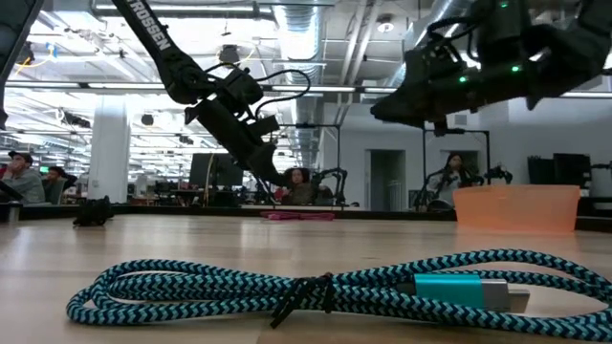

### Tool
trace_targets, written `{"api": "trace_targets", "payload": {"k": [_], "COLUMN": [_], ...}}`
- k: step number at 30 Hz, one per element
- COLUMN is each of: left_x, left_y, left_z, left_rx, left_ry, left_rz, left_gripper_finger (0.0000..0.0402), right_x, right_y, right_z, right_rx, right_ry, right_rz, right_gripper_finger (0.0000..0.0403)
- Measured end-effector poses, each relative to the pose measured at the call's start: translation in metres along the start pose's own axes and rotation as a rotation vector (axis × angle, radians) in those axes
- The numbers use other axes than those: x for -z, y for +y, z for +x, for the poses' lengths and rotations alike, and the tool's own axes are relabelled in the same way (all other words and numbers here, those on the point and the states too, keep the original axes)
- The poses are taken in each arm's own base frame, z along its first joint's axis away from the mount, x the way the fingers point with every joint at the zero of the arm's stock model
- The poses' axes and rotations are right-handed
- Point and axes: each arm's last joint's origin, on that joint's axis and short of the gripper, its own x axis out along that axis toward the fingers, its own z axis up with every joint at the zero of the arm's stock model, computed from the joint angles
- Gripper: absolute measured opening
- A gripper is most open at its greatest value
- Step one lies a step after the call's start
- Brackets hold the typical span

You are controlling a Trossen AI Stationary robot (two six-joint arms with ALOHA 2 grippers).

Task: Pick and place USB-C Cables
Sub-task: Put the black and pink charger cable into the orange bin

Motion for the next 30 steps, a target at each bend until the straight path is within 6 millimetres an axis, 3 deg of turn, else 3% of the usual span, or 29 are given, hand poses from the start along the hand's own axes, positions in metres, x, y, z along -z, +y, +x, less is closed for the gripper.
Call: {"api": "trace_targets", "payload": {"k": [4,12,30], "left_x": [0.005,0.007,-0.032], "left_y": [0.001,0.003,-0.001], "left_z": [0.0,0.0,-0.003], "left_rx": [0.007,-0.021,0.072], "left_ry": [0.047,0.067,-0.072], "left_rz": [0.016,0.071,0.143], "left_gripper_finger": [0.0128,0.0127,0.0127], "right_x": [-0.004,-0.022,-0.023], "right_y": [-0.006,-0.008,-0.008], "right_z": [0.004,-0.005,-0.007], "right_rx": [0.051,0.061,0.06], "right_ry": [0.06,0.063,0.068], "right_rz": [0.1,0.115,0.088], "right_gripper_finger": [0.0145,0.0164,0.0159]}}
